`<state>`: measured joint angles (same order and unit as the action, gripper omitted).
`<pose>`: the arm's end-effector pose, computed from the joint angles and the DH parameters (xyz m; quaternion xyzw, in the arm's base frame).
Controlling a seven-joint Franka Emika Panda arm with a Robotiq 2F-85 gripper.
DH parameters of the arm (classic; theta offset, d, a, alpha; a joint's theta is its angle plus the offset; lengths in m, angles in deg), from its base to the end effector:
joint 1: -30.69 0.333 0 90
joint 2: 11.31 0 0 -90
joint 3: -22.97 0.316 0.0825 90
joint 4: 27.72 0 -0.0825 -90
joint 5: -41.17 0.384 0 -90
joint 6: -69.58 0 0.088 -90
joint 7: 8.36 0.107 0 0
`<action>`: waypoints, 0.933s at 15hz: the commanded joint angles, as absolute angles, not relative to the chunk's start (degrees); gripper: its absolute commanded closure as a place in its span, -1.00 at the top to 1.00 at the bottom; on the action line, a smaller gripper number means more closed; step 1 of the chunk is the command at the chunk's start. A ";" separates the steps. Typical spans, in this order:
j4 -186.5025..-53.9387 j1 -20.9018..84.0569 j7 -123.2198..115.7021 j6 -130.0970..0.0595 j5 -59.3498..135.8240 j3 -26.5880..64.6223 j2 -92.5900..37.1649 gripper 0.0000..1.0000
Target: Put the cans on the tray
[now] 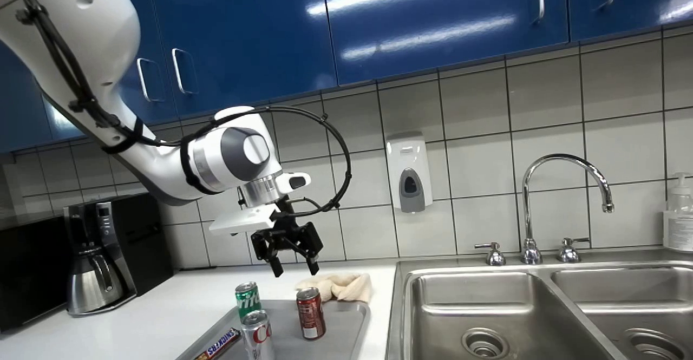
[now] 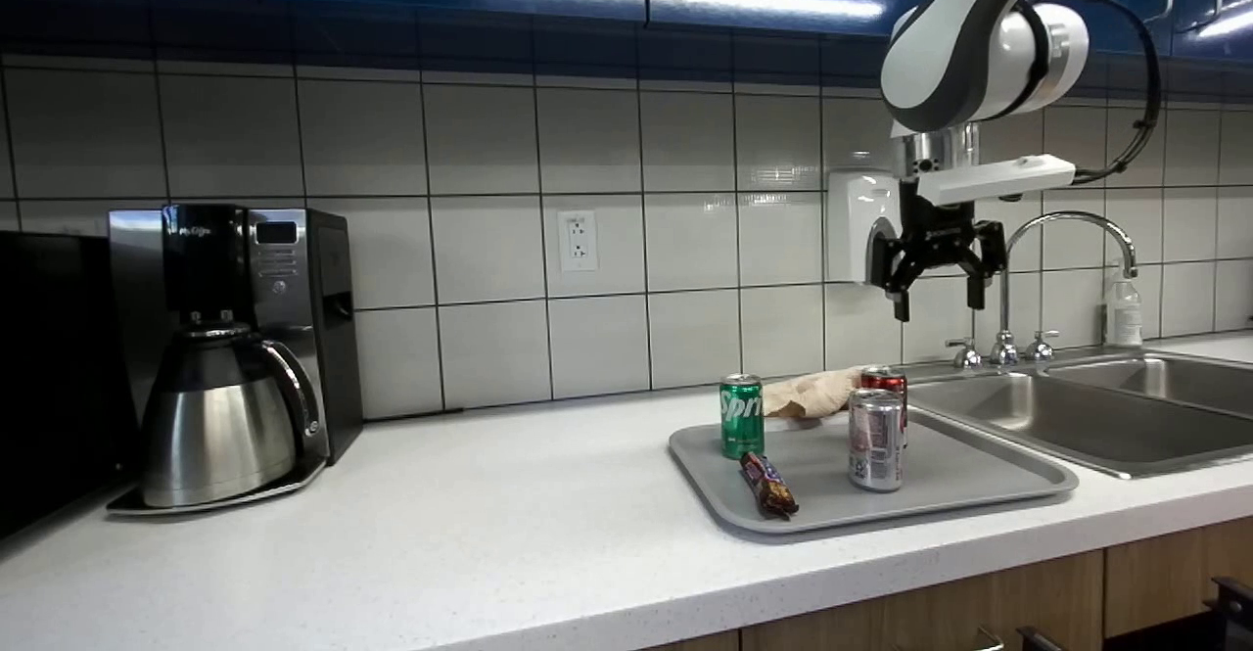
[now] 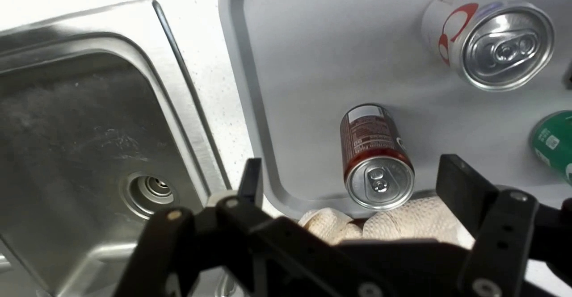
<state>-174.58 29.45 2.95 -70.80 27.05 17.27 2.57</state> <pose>0.4394 -0.0530 0.3628 0.9929 -0.0682 0.0674 0.0699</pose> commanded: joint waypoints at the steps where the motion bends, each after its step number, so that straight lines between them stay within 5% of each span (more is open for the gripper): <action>1: -177.41 27.09 3.50 -64.78 27.64 19.68 9.82 1.00; 14: -176.72 27.02 2.24 -61.70 28.51 19.88 10.16 1.00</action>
